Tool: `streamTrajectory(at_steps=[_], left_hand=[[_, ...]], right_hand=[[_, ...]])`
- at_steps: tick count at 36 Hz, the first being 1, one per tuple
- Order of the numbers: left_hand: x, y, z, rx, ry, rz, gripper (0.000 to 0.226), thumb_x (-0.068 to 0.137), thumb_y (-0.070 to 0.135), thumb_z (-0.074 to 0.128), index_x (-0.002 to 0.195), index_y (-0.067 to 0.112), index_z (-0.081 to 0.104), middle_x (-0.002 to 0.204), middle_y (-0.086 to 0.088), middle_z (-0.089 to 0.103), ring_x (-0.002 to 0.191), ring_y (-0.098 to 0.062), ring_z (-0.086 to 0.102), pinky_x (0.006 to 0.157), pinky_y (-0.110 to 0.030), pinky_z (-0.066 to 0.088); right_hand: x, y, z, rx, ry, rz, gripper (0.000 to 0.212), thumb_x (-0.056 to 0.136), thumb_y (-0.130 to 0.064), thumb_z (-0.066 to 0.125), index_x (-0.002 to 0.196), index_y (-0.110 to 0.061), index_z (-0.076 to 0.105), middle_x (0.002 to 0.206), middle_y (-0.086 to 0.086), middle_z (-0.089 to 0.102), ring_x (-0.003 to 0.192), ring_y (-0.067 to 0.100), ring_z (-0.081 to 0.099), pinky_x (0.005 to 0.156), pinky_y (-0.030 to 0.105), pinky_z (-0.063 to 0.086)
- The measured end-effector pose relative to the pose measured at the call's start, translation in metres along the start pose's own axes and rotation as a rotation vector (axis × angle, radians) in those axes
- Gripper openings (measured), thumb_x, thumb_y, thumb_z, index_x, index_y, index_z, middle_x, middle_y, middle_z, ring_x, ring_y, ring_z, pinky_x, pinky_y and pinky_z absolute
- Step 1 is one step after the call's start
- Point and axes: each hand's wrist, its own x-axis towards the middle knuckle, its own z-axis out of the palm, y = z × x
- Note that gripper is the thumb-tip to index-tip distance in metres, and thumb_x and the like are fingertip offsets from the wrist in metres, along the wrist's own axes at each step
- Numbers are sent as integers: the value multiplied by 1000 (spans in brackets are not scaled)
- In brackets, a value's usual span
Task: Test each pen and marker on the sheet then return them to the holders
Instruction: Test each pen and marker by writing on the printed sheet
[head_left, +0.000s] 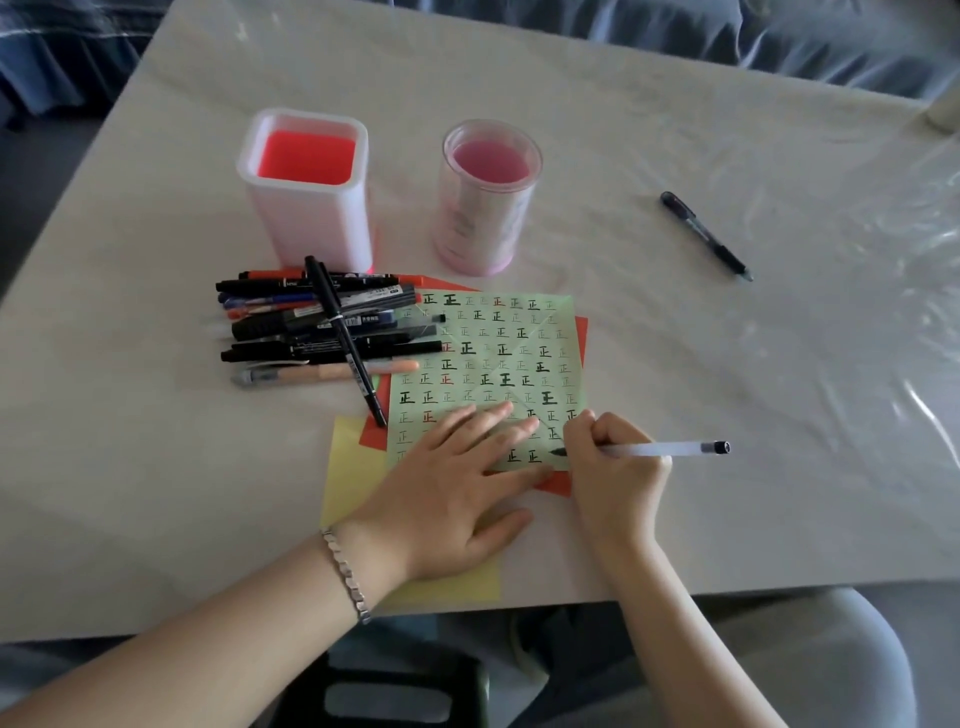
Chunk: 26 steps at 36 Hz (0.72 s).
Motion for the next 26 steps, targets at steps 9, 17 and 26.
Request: streamTrajectory(at_steps=[9,17,26], left_hand=[[0,0,2,-10,6,-4,40,94,46,35,122,31,59,145,0,40,137,-26,29,112,-43,16],[0,-1,2,-17,4,-4,41,94,46,34,122,31,59,145,0,40,138,-25,27,112,-44,16],[-1,-1,2,-16,-5,-8,42,95,47,33,123,31,58,145,0,39,138,-25,26,112,-44,16]], right_hand=[[0,1,-1,-3,38,16,50,80,-1,56,43,-14,27,38,-10,24,40,9,23,39,16,19],[0,4,-1,3,6,-22,50,77,-4,56,42,-20,24,35,-8,26,39,8,25,40,15,21],[0,7,0,16,23,-10,40,71,-16,51,41,-20,24,35,-5,29,40,8,23,40,18,21]])
